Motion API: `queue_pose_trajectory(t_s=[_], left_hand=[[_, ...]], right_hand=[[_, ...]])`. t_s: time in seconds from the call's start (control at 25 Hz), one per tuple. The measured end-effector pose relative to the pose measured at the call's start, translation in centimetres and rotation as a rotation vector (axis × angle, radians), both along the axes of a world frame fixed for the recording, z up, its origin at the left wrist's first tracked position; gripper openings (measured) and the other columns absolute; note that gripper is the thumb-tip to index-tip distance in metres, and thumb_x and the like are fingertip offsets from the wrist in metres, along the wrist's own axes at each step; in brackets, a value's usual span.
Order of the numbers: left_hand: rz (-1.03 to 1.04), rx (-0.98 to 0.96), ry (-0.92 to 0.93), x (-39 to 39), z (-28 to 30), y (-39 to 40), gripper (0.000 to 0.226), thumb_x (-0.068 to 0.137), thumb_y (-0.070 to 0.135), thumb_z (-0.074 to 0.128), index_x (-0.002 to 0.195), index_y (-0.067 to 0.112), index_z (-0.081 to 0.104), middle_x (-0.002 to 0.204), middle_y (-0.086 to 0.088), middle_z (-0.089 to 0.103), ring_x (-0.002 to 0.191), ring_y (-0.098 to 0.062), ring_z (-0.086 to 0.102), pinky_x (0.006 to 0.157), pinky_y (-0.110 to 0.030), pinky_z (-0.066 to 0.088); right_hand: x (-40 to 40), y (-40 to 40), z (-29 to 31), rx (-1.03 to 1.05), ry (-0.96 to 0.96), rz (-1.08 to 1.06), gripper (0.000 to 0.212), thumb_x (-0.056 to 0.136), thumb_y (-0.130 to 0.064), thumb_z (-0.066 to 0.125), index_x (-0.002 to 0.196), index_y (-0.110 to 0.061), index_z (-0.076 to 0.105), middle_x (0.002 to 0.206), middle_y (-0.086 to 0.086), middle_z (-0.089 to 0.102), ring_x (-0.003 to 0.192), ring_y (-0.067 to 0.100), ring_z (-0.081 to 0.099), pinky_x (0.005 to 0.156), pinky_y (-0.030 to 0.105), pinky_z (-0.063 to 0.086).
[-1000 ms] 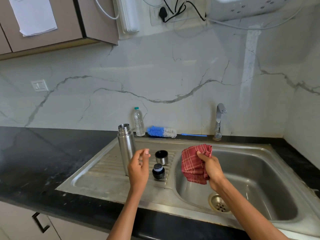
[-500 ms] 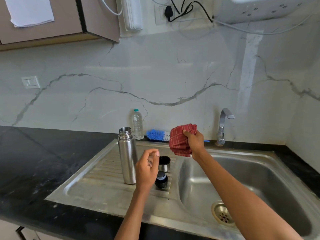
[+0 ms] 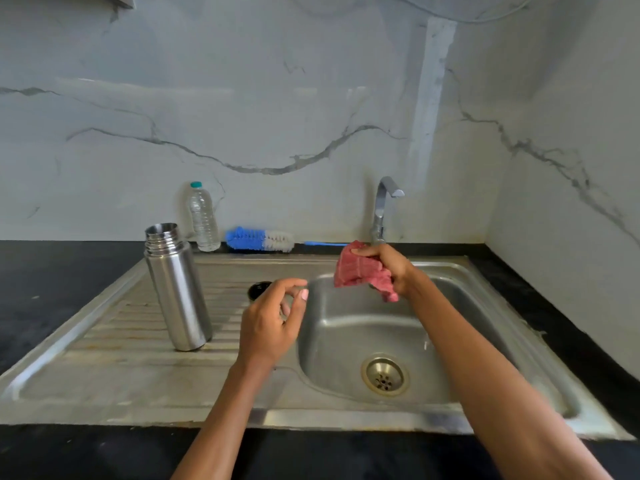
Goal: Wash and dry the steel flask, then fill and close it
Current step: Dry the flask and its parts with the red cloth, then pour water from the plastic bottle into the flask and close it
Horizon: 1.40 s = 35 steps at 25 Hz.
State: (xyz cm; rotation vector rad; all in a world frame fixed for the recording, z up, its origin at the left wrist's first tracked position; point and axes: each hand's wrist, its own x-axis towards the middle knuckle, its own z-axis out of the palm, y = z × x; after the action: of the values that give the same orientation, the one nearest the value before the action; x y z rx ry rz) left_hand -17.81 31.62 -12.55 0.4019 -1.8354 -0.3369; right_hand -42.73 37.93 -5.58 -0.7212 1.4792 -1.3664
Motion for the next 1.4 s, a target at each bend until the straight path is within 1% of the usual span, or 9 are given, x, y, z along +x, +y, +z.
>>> queue_pose_trajectory(t_s=[0.24,0.36,0.48,0.6,0.72,0.92,1.12,1.24,1.4], left_hand=[[-0.241,0.017,-0.322,-5.7,0.6,4.1,0.023,0.097,0.047,0.05,0.109,0.033,0.063,0.084,0.028,0.063,0.06,-0.006,0.062,0.056,-0.034,0.055],[-0.366,0.057,-0.485,-10.0,0.9,6.9,0.018,0.097,0.047,0.057,0.11,0.037,0.064,0.088,0.028,0.066,0.068,-0.005,0.063,0.069,-0.036,0.056],[-0.43,0.102,-0.481,-12.4,0.2,8.1,0.014,0.099,0.039,0.061,0.112,0.036,0.065,0.089,0.027,0.066,0.07,-0.006,0.064,0.071,-0.037,0.056],[-0.433,0.11,-0.506,-12.7,-1.2,7.8,0.014,0.099,0.043,0.059,0.113,0.041,0.061,0.09,0.03,0.066,0.072,-0.002,0.065,0.07,-0.038,0.059],[-0.396,0.163,-0.515,-12.4,-1.8,7.3,0.015,0.099,0.039,0.06,0.114,0.041,0.061,0.09,0.025,0.068,0.073,-0.002,0.065,0.07,-0.039,0.059],[-0.364,0.204,-0.477,-11.5,-2.1,6.9,0.018,0.1,0.034,0.06,0.117,0.035,0.062,0.088,0.017,0.07,0.07,-0.006,0.065,0.069,-0.04,0.058],[-0.291,0.205,-0.379,-10.5,-1.9,6.8,0.018,0.101,0.027,0.06,0.118,0.028,0.065,0.087,0.014,0.072,0.071,-0.008,0.068,0.066,-0.043,0.059],[-0.168,0.181,-0.211,-9.4,-0.4,6.9,0.014,0.101,0.024,0.059,0.113,0.025,0.067,0.082,0.013,0.073,0.066,-0.005,0.067,0.061,-0.039,0.058],[-0.072,0.121,0.104,-4.4,2.7,6.3,0.022,0.101,0.026,0.055,0.108,0.012,0.069,0.071,0.002,0.07,0.058,0.001,0.059,0.054,-0.023,0.047]], right_hand=[[-8.8,11.9,3.1,0.639,0.533,0.232,0.047,0.087,-0.038,0.076,0.119,-0.006,0.064,0.101,0.016,0.077,0.092,0.033,0.074,0.089,0.044,0.059],[-12.8,16.7,2.7,0.657,0.657,-0.036,0.047,0.088,-0.04,0.076,0.115,-0.003,0.065,0.098,0.019,0.076,0.09,0.038,0.074,0.084,0.046,0.061],[-15.7,20.9,1.6,0.689,0.816,-0.272,0.04,0.095,-0.036,0.067,0.116,-0.002,0.062,0.091,0.014,0.068,0.081,0.031,0.068,0.074,0.038,0.056],[-17.5,23.8,0.3,0.782,0.891,-0.339,0.038,0.099,-0.028,0.059,0.126,-0.001,0.06,0.113,0.018,0.068,0.098,0.034,0.067,0.087,0.041,0.055],[-17.0,24.6,-0.7,0.899,1.037,-0.318,0.036,0.099,-0.017,0.05,0.131,-0.001,0.056,0.131,0.02,0.062,0.107,0.036,0.064,0.083,0.038,0.052],[-13.4,22.1,-3.0,0.838,1.354,-0.34,0.033,0.099,-0.028,0.051,0.127,-0.011,0.055,0.125,0.013,0.057,0.105,0.033,0.061,0.076,0.036,0.044],[-10.8,20.0,-4.4,0.949,1.286,-0.314,0.034,0.097,-0.024,0.049,0.129,-0.015,0.057,0.139,0.013,0.048,0.123,0.038,0.05,0.096,0.048,0.048],[-8.6,17.5,-3.8,0.678,1.321,-0.342,0.04,0.097,-0.034,0.051,0.134,-0.018,0.058,0.14,0.01,0.055,0.126,0.036,0.053,0.096,0.046,0.047],[-3.2,11.7,-3.5,0.328,1.307,-0.12,0.033,0.095,-0.049,0.055,0.12,-0.033,0.07,0.125,-0.001,0.071,0.115,0.028,0.065,0.094,0.042,0.053]])
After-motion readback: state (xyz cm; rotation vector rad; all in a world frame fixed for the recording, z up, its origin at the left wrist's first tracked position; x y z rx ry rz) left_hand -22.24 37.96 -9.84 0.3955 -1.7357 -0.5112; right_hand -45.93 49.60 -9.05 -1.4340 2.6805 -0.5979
